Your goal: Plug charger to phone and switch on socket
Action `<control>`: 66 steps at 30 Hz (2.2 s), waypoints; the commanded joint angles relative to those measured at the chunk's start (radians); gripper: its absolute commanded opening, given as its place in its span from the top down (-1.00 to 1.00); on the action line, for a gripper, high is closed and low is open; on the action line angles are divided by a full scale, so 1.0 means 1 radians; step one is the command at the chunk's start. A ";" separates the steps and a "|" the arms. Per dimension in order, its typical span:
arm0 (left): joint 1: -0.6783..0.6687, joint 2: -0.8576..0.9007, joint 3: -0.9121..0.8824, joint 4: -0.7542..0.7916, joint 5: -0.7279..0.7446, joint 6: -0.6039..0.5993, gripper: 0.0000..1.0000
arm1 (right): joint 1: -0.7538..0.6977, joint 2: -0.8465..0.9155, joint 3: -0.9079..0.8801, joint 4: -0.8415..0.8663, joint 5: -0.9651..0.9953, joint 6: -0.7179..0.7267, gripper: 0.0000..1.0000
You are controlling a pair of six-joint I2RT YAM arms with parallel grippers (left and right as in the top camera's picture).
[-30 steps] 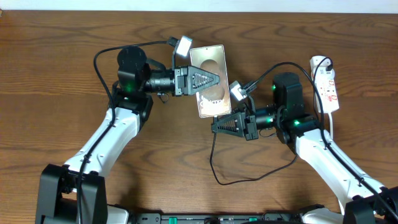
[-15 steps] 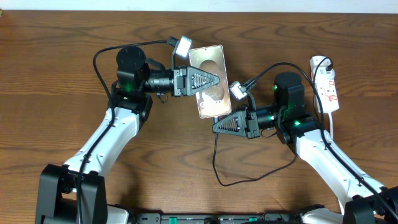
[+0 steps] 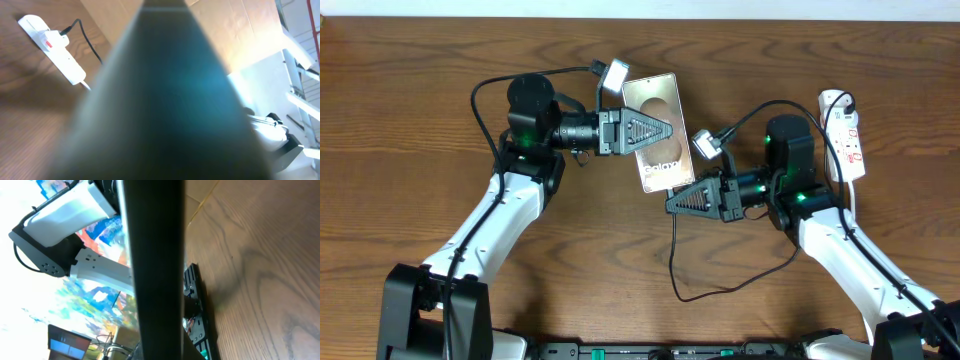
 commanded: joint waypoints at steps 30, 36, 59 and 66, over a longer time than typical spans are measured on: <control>-0.053 -0.011 0.006 -0.036 0.159 0.000 0.86 | -0.035 -0.003 0.031 0.100 0.080 0.031 -0.04; -0.053 -0.011 0.006 -0.036 0.159 0.000 0.85 | -0.035 -0.003 0.031 0.141 0.085 0.031 0.59; 0.137 -0.011 0.006 -0.037 -0.017 0.206 -0.85 | -0.035 0.066 0.031 -0.291 0.681 -0.079 0.97; 0.139 -0.011 0.006 -0.037 -0.018 0.206 -0.86 | -0.032 0.211 0.031 -0.275 0.716 -0.094 0.91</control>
